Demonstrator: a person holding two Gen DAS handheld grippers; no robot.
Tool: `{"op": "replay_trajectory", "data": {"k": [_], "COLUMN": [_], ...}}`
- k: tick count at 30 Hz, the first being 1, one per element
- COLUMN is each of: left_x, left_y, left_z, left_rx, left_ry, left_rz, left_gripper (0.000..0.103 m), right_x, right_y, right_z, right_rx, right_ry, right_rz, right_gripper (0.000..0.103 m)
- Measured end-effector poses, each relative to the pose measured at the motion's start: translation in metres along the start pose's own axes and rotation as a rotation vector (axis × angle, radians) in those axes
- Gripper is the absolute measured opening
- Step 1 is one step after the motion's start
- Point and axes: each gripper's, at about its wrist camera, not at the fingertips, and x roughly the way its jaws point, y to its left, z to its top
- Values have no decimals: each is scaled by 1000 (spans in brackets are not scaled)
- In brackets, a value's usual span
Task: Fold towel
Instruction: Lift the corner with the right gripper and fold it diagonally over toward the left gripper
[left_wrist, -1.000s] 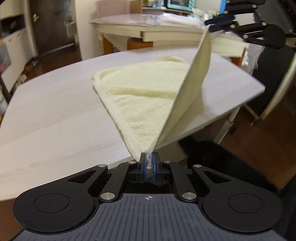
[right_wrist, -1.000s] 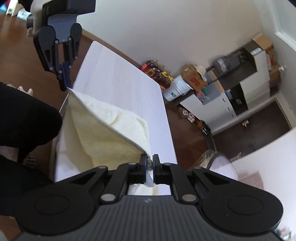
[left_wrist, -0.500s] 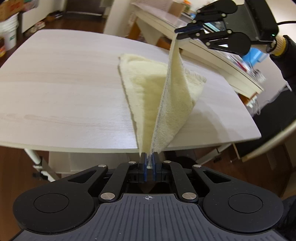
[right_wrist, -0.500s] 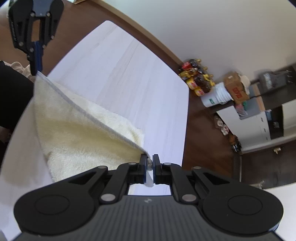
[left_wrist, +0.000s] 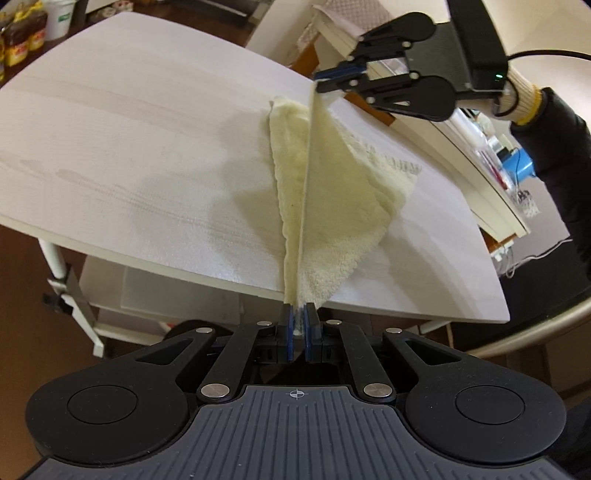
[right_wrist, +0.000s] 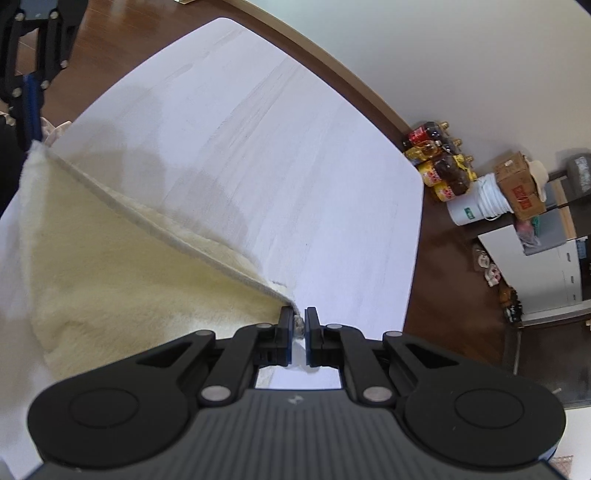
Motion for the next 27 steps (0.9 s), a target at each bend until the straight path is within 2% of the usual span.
{"op": "replay_trajectory", "data": {"k": [3,5,6,7,10,17,22,27], "left_x": [4,4,4,5,4,-6,-9,-11], "left_y": [-1,-1,-1,-2,-5,0,0,-1], "left_z": [-1,-1,-2,-2,-1,0,0,4], "left_rx": [-7,-9,-8,-6,4,29,46,81], "left_ry": [2,3,5,6,4,4,10,21], "left_rz": [-5,-8,-10,-9,-8,1,6,15], "left_gripper": [5,5,5,5,5,5,6,6], "right_x": [15,24,26,26,24,-4,-31,-55], "right_y": [-1,0,0,0,-2,-4,-6,10], "right_z": [6,6,6,5,0,-15,-33,-38], "right_rx": [-23,-22,-13,-4,33,188,403,497], "right_ry": [16,20,20,15,-5,-77,-172,-183], "right_rz": [15,20,22,13,-19,-65,-56,-92], "right_gripper": [8,12,16,24,33,33,34,34]}}
